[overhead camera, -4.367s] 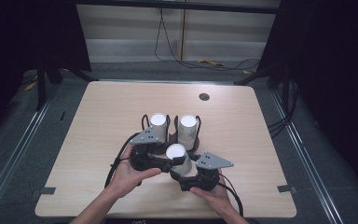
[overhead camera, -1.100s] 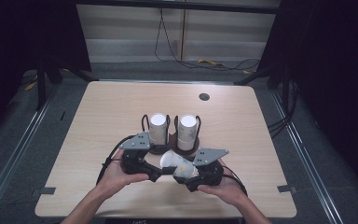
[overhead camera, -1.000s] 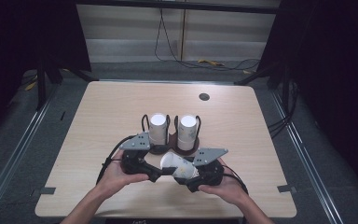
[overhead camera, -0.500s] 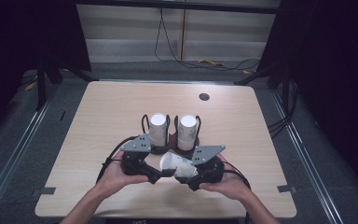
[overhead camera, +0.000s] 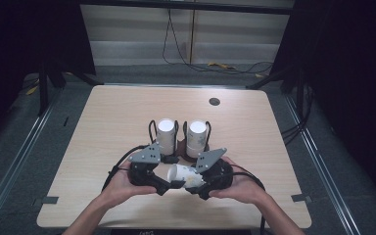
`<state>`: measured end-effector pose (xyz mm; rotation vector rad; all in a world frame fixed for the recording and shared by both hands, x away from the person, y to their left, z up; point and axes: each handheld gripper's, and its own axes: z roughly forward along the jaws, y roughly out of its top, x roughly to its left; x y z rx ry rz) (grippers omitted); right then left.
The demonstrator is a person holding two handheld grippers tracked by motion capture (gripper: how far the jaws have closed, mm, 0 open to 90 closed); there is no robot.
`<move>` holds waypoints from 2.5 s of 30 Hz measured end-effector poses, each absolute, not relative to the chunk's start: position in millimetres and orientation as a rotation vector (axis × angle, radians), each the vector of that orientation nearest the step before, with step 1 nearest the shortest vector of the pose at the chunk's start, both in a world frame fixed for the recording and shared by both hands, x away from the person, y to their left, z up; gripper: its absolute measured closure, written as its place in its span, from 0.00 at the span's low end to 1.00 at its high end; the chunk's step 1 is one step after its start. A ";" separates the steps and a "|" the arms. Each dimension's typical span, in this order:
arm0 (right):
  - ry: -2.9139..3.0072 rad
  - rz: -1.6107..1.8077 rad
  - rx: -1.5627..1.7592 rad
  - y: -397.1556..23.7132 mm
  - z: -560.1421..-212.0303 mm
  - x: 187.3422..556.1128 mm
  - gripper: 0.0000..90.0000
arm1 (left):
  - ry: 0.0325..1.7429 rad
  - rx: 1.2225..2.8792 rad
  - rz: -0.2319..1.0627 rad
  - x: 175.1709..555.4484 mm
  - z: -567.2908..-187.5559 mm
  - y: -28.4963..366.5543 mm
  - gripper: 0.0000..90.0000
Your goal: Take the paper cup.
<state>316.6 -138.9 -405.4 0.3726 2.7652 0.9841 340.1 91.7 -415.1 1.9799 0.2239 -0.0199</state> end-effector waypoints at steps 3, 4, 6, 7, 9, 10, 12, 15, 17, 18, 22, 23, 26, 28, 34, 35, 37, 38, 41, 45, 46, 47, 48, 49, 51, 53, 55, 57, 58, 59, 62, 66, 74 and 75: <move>2.776 0.971 0.363 -137.7 -403.4 317.9 0.33 | 0.226 1.983 -0.025 340.0 -416.0 90.9 0.26; 2.780 0.958 0.355 -137.3 -402.1 318.7 0.33 | 0.223 1.986 -0.022 339.9 -416.1 90.9 0.26; 2.797 0.923 0.344 -135.3 -398.9 319.6 0.33 | 0.219 1.989 -0.019 339.9 -416.0 90.8 0.26; 2.797 0.923 0.344 -135.3 -398.9 319.6 0.33 | 0.217 1.989 -0.018 339.8 -416.1 90.6 0.26; 2.818 0.890 0.320 -132.8 -396.4 320.1 0.33 | 0.212 1.995 -0.017 339.4 -416.7 90.0 0.26; 2.824 0.875 0.316 -131.5 -395.9 320.0 0.33 | 0.213 1.998 -0.019 339.2 -417.1 89.4 0.26; 2.826 0.856 0.305 -129.4 -395.2 320.7 0.33 | 0.208 2.006 -0.019 338.7 -417.8 88.2 0.27; 2.830 0.846 0.301 -127.8 -395.1 321.2 0.33 | 0.202 2.013 -0.014 337.7 -418.3 87.5 0.28; 2.837 0.825 0.291 -126.0 -395.4 321.3 0.33 | 0.198 2.016 -0.014 337.4 -418.4 87.5 0.30; 2.840 0.817 0.286 -125.1 -395.9 321.3 0.33 | 0.198 2.017 -0.014 337.4 -418.4 87.5 0.31; 2.847 0.800 0.284 -123.1 -396.5 320.9 0.33 | 0.174 2.043 -0.017 337.1 -418.9 87.2 0.36; 2.846 0.801 0.281 -122.9 -396.6 320.9 0.33 | 0.182 2.046 -0.023 336.7 -419.5 86.4 0.35; 2.846 0.797 0.276 -121.8 -397.2 321.1 0.33 | 0.184 2.057 -0.028 337.7 -419.3 85.5 0.34; 2.849 0.788 0.271 -120.7 -398.1 321.1 0.33 | 0.168 2.077 -0.023 337.7 -418.0 85.4 0.36; 2.861 0.766 0.256 -117.1 -400.8 320.2 0.34 | 0.154 2.115 -0.033 337.6 -418.0 86.2 0.38; 2.860 0.756 0.256 -116.6 -400.9 320.0 0.34 | 0.157 2.114 -0.037 337.9 -418.6 86.2 0.38; 2.864 0.753 0.249 -115.7 -401.9 320.4 0.34 | 0.165 2.116 -0.046 337.5 -419.4 86.0 0.38; 2.863 0.753 0.249 -115.3 -402.5 320.5 0.34 | 0.157 2.127 -0.044 338.2 -419.5 85.9 0.38; 2.866 0.740 0.250 -114.5 -403.3 320.6 0.34 | 0.165 2.138 -0.044 338.4 -420.5 84.1 0.37; 2.876 0.731 0.244 -112.9 -405.2 320.3 0.34 | 0.164 2.164 -0.044 338.4 -421.5 81.8 0.35; 2.878 0.729 0.241 -112.6 -405.8 320.4 0.34 | 0.164 2.172 -0.047 338.4 -421.7 81.5 0.35; 2.884 0.723 0.247 -112.1 -407.0 320.1 0.34 | 0.165 2.179 -0.049 338.3 -422.1 81.2 0.36; 2.886 0.720 0.248 -111.8 -407.5 320.1 0.34 | 0.164 2.194 -0.051 338.0 -423.4 80.4 0.35; 2.882 0.713 0.246 -111.5 -407.9 319.9 0.33 | 0.164 2.194 -0.051 338.0 -423.4 80.4 0.35; 2.880 0.720 0.244 -110.9 -408.7 319.7 0.33 | 0.165 2.213 -0.042 337.8 -424.2 79.6 0.34; 2.874 0.715 0.241 -110.6 -408.6 319.4 0.33 | 0.173 2.220 -0.047 337.9 -425.1 78.9 0.34; 2.873 0.707 0.240 -109.7 -409.1 318.5 0.33 | 0.167 2.225 -0.058 337.7 -424.9 79.0 0.37; 2.866 0.700 0.217 -109.2 -409.9 318.8 0.34 | 0.163 2.228 -0.057 337.0 -424.8 78.5 0.38; 2.873 0.700 0.223 -109.1 -410.6 318.3 0.34 | 0.162 2.232 -0.056 336.8 -424.5 78.5 0.38; 2.874 0.695 0.227 -109.1 -410.6 317.9 0.34 | 0.160 2.233 -0.057 336.8 -424.5 78.6 0.39; 2.870 0.697 0.229 -109.4 -410.7 317.5 0.33 | 0.156 2.232 -0.058 337.7 -424.6 79.2 0.39; 2.856 0.720 0.237 -110.4 -411.3 317.3 0.30 | 0.158 2.213 -0.066 339.3 -425.0 81.0 0.40; 2.827 0.866 0.277 -121.8 -408.8 318.0 0.20 | 0.169 2.149 -0.084 343.0 -425.3 87.5 0.40; 2.822 0.891 0.291 -123.5 -408.4 317.5 0.19 | 0.170 2.134 -0.087 343.3 -425.3 88.1 0.40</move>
